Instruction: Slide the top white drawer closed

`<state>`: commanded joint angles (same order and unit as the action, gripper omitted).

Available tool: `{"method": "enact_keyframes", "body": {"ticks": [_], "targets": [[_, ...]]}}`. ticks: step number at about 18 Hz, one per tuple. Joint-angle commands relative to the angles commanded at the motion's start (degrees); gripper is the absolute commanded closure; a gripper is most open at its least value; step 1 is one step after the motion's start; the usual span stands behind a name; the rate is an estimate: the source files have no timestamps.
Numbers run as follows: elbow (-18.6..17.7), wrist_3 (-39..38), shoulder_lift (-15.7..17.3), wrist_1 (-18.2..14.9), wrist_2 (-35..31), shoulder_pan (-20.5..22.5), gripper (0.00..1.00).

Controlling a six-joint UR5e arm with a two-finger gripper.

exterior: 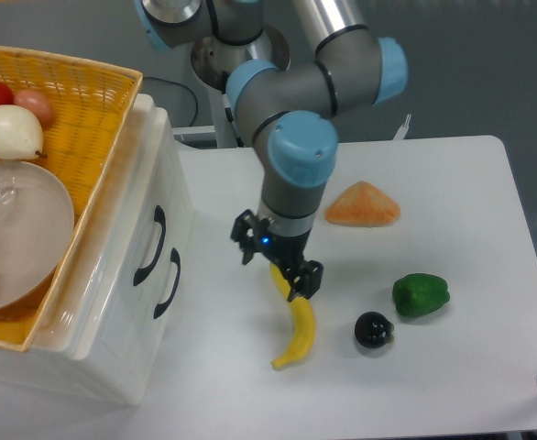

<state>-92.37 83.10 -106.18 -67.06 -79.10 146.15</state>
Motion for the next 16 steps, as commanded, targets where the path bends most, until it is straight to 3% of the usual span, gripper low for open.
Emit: {"method": "enact_keyframes", "body": {"ticks": [5,10,16], "targets": [[-3.4,11.0,2.6,-0.6,-0.4,3.7,0.00],[-2.6,11.4,4.1,-3.9,-8.0,4.7,0.00],[0.0,11.3,4.4,-6.4,-8.3,4.7,0.00]]}}
